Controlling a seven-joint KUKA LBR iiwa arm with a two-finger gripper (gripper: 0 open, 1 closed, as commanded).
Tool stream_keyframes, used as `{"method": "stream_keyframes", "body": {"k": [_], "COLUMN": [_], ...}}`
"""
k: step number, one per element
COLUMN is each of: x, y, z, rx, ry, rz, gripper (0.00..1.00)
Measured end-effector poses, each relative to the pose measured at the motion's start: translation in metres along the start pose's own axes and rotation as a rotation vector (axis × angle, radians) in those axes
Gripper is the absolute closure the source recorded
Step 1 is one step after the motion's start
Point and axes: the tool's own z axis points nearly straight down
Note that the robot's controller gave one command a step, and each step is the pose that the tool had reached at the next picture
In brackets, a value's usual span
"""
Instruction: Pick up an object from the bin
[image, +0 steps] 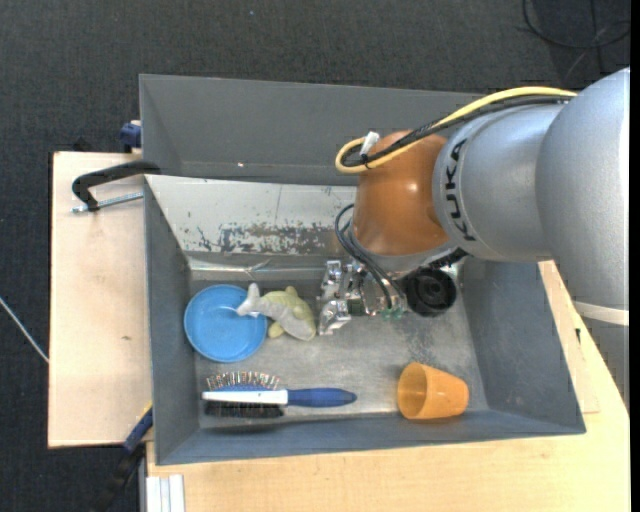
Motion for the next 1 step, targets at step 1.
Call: {"method": "stream_keyframes", "body": {"k": [1], "x": [-0.0177], "y": [-0.0062], "z": [-0.1428], "rx": [0.001], "ry": [-0.013], "rz": [-0.033], "gripper": [1.00]}}
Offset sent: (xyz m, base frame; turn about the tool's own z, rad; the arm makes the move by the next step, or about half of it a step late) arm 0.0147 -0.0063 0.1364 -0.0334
